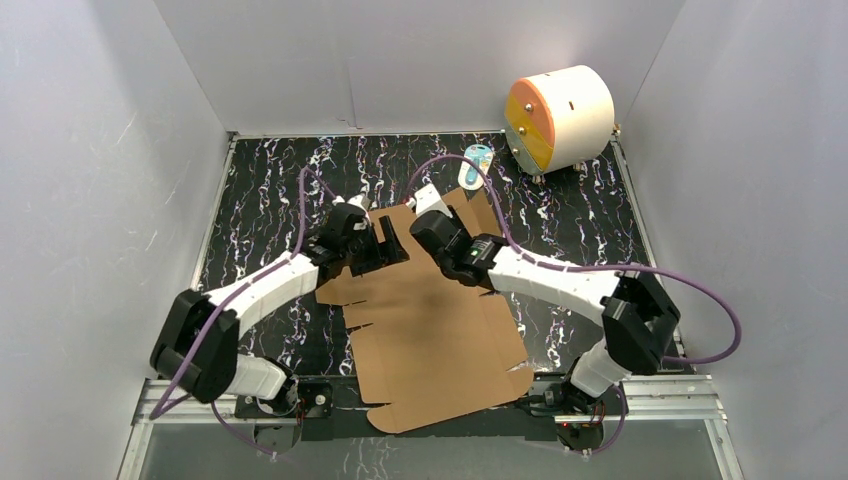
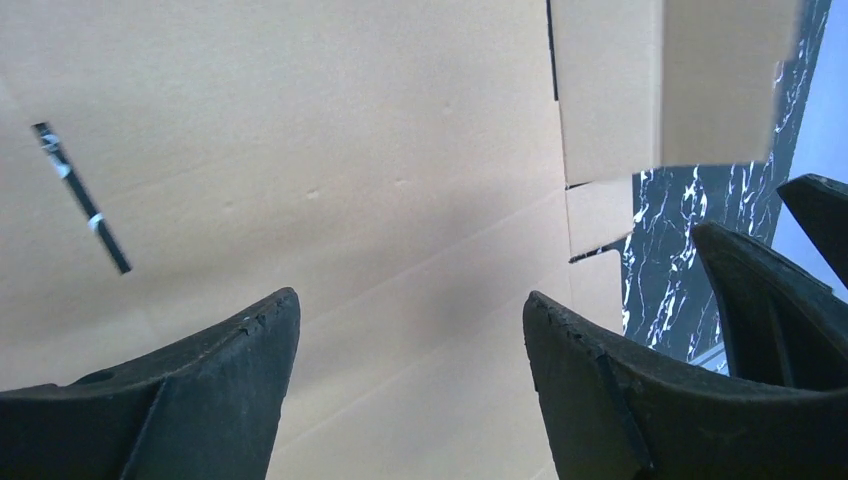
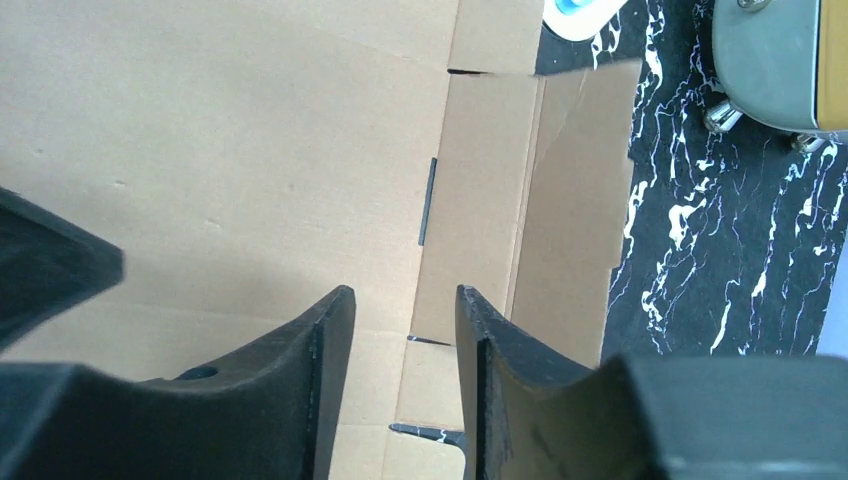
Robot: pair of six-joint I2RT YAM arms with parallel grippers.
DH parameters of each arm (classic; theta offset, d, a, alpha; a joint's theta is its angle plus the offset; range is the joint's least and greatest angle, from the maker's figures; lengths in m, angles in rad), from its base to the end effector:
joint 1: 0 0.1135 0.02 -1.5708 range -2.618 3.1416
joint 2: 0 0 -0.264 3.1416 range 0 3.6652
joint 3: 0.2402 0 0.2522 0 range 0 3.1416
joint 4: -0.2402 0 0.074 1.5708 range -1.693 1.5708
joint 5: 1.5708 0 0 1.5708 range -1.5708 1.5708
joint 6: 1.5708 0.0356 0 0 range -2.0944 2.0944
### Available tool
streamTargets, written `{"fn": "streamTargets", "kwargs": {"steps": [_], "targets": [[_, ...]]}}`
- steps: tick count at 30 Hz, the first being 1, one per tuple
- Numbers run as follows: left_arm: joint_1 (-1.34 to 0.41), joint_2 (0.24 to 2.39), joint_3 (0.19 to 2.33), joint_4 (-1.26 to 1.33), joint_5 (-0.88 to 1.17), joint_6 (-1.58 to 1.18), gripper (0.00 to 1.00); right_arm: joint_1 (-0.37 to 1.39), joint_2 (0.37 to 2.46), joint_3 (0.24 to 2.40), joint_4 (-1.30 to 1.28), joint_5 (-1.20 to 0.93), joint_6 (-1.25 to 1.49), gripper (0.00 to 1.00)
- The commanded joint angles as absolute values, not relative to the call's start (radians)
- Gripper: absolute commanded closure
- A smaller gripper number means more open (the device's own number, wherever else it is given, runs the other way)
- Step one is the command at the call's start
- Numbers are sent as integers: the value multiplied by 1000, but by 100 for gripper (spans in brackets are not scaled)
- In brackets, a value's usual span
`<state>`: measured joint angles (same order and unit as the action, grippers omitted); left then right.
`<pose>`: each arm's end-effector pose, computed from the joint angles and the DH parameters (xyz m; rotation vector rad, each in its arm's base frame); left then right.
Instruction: Fold the paper box
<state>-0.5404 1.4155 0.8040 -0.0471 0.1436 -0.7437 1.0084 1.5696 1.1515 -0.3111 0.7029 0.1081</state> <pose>0.2551 -0.1590 0.2160 -0.1567 2.3577 -0.8298 0.2025 0.2782 0.2655 -0.5977 2.0213 -0.1538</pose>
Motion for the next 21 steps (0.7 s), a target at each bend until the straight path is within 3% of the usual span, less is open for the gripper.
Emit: {"fn": "streamTargets", "kwargs": {"steps": [1, 9, 21], "targets": [[-542, 1267, 835, -223, 73, -730, 20, 1011, 1475, 1109, -265, 682, 103, 47], [-537, 1031, 736, -462, -38, -827, 18, 1011, 1367, 966, -95, 405, 132, 33], [-535, 899, 576, -587, -77, -995, 16, 1011, 1458, 800, 191, 133, 230, 14]]}}
